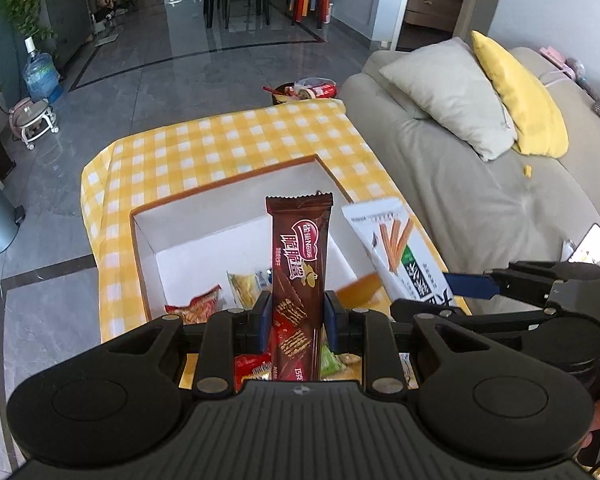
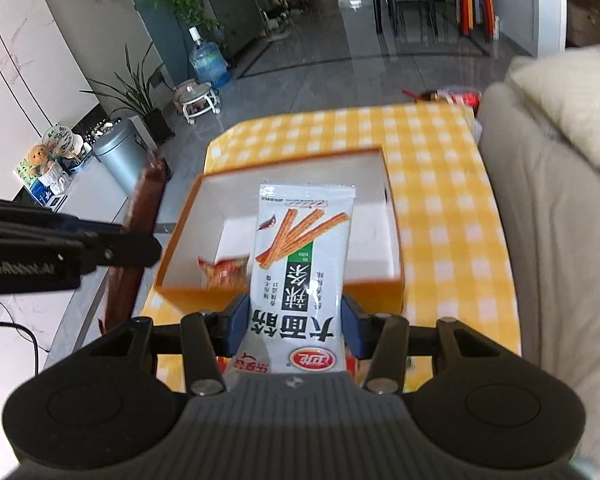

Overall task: Organize snacks
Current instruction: 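Lift both snacks over the box rim and lower them inside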

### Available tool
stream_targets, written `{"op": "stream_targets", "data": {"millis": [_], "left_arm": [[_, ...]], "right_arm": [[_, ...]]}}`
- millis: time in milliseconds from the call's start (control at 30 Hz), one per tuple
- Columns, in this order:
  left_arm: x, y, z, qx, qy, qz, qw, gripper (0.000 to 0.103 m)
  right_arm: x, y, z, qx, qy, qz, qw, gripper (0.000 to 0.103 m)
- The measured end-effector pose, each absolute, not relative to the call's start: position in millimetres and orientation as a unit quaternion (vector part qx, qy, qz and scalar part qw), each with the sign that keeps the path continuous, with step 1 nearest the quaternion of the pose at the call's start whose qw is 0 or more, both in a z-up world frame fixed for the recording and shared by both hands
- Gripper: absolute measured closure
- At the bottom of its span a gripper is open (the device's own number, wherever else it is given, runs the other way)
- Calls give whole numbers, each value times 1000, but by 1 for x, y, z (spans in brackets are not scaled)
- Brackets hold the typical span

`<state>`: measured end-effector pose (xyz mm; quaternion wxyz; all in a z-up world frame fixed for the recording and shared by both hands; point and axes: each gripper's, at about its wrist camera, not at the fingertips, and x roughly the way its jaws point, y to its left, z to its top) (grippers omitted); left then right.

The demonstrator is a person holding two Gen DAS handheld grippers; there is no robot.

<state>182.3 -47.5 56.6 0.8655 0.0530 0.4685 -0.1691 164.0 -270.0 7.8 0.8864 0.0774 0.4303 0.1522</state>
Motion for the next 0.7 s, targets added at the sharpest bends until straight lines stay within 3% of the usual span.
{"op": "stream_targets", "data": {"millis": [267,700], "left_arm": [[220,-39,56,36,483,-156,861,74],[288,-15,15,-17,535,-135,834,74]], "right_arm": [[214,-256,12,35,431,158,888,57],[291,-230,-38,3,488,160,858,57]]}}
